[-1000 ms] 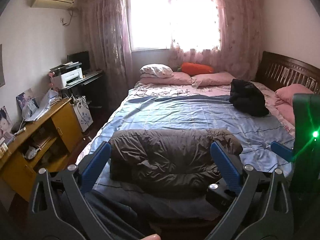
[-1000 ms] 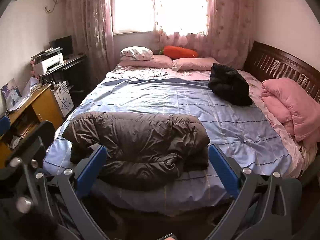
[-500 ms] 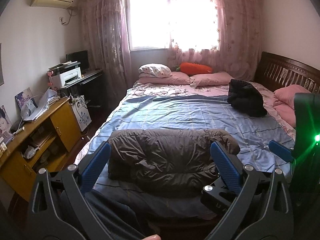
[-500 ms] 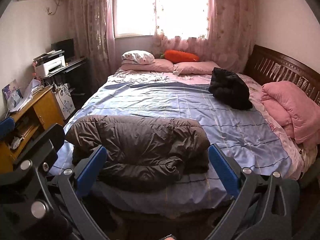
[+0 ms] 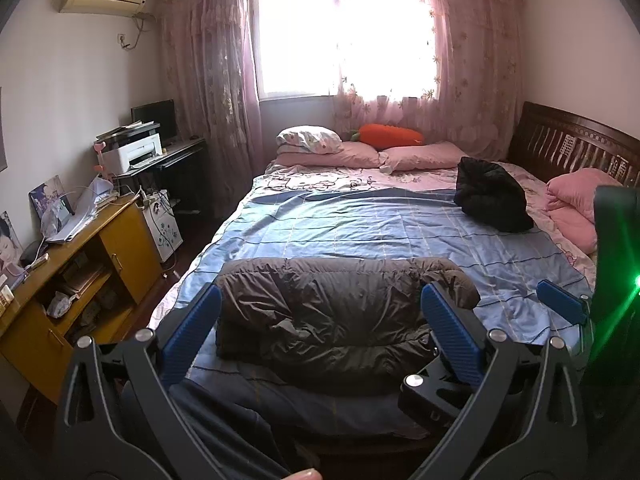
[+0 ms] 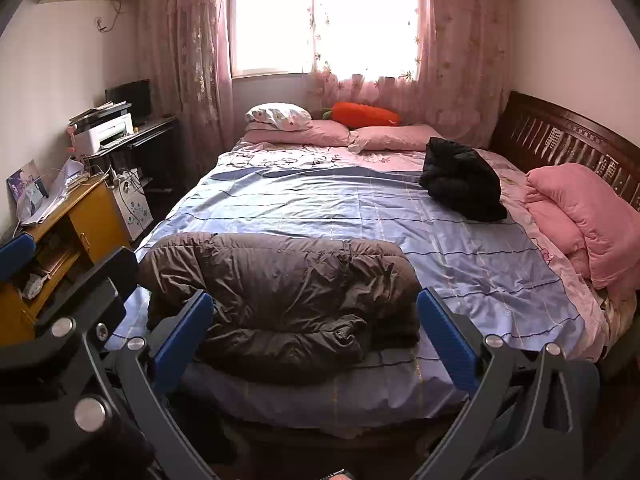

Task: Fold large clothes

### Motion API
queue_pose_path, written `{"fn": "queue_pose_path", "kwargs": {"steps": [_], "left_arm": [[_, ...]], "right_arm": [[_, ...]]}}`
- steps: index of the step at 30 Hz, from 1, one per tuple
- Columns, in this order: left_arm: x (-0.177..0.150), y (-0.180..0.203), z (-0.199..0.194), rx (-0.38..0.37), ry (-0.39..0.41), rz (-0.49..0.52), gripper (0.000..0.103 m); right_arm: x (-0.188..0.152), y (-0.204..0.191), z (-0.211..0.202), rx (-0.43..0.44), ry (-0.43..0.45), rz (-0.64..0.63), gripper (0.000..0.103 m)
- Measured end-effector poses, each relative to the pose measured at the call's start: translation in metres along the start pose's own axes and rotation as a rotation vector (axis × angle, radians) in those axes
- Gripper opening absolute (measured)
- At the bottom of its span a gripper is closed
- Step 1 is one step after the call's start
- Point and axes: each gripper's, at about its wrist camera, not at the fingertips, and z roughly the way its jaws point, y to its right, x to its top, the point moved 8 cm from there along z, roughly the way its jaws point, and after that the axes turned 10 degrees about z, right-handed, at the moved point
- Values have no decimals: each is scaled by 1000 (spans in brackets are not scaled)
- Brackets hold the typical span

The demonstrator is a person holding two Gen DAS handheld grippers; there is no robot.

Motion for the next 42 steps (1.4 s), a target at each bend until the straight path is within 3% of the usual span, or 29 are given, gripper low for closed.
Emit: {"fn": "queue_pose_path", "kwargs": {"steps": [42], "left_arm": [[-1,-4,-1,-5,-1,5,101]], "right_arm": [[0,-8,-1,5,-1,2,102]]}}
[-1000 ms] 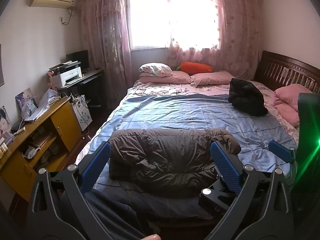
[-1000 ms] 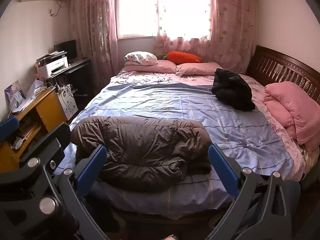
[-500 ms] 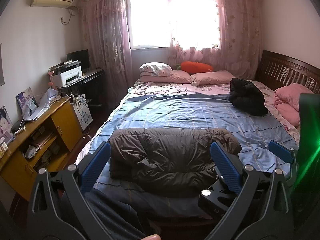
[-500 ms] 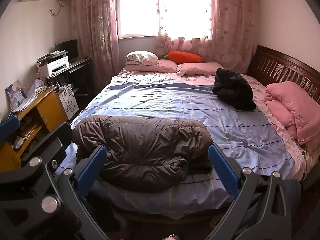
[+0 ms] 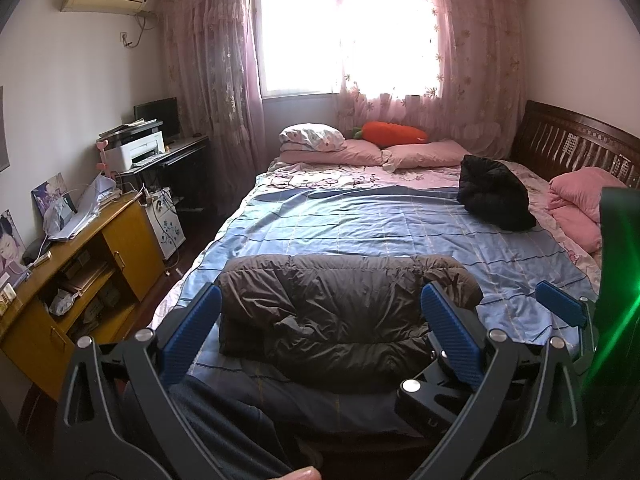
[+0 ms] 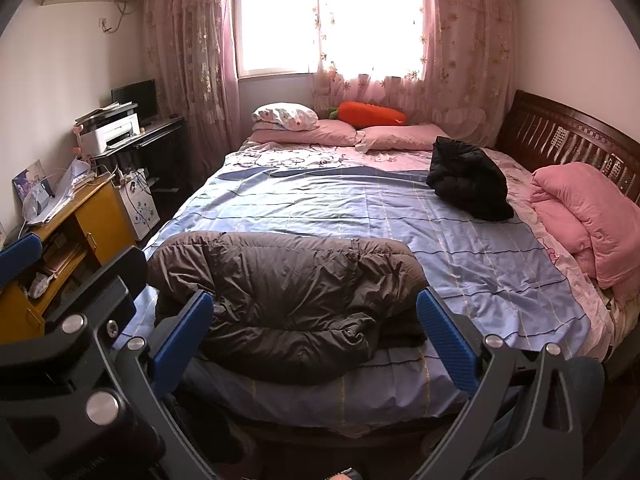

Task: Fold large clothes

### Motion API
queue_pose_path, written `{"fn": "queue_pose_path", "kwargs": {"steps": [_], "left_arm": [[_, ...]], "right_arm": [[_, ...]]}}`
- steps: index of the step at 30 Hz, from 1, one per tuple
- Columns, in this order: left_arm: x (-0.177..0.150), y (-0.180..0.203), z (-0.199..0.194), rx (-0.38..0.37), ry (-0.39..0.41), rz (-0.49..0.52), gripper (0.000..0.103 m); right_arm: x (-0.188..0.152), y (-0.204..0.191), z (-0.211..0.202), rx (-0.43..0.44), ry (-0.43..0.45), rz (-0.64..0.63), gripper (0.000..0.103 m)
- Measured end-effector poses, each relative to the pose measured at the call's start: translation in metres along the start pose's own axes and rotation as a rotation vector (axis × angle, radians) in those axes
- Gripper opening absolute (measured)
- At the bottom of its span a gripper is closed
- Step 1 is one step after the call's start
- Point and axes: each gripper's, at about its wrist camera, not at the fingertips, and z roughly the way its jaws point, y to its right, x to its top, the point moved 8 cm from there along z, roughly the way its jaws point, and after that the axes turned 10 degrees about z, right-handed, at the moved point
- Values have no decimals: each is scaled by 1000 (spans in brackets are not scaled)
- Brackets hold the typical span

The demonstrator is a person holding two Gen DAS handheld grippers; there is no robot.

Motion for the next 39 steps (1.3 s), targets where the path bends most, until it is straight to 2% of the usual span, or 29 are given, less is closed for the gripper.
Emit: {"fn": "queue_pose_path", "kwargs": {"steps": [10,16,39], "left_arm": [[-2,0,1,7,-4,-3,101],[-6,-1,3,-18,-19,-18,101],[-9,-4,1,14,-16,-3,101]], "right_arm": [[0,0,1,3,2,-5,102],[-1,-3,0,2,3,-6,102],[-5,-6,2,4,-5,-8,102]]}}
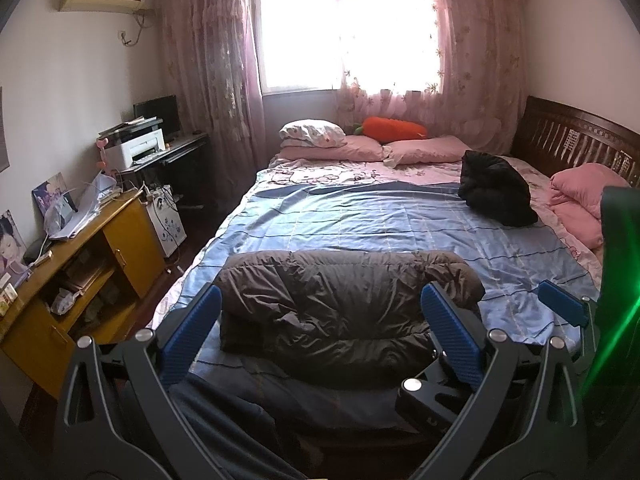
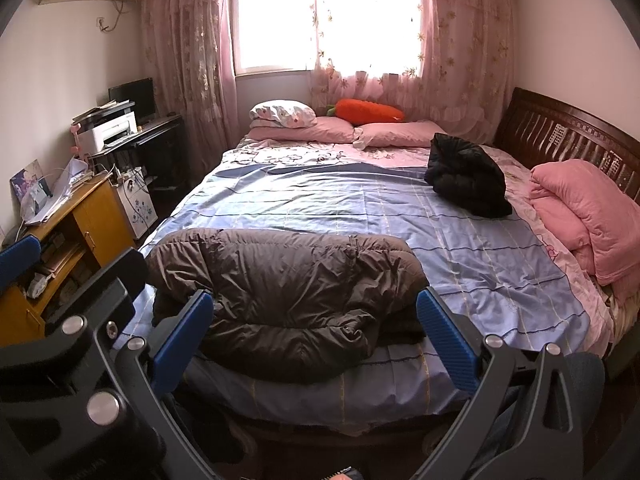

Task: Fold large clothes

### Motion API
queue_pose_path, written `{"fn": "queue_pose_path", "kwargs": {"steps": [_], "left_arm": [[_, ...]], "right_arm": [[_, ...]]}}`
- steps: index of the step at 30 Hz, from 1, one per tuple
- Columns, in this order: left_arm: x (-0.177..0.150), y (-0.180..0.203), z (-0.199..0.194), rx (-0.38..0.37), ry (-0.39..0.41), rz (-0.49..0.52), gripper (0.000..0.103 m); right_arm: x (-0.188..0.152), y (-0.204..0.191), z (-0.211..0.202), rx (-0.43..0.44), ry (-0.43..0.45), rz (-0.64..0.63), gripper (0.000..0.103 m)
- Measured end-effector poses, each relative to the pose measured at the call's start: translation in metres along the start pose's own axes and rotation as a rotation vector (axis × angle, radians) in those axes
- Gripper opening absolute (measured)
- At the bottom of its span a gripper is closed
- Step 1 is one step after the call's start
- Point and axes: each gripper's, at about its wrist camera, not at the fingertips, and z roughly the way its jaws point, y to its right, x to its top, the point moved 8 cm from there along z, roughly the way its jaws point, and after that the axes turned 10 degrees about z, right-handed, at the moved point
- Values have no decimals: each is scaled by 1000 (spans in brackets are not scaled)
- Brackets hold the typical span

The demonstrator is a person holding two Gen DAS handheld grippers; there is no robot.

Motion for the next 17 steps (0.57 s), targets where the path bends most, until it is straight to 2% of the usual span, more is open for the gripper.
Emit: {"fn": "queue_pose_path", "kwargs": {"steps": [6,10,17], "left_arm": [[0,-3,-3,28,20,17,101],[-4,-5,-2,-5,0,8,101],[-1,-4,-1,-12,-3,9,101]], "right_arm": [[-4,0,-1,-1,-1,1,102],[-4,0,-1,-5,-2,3,102],[-5,4,2,-14,0,1,102]]}}
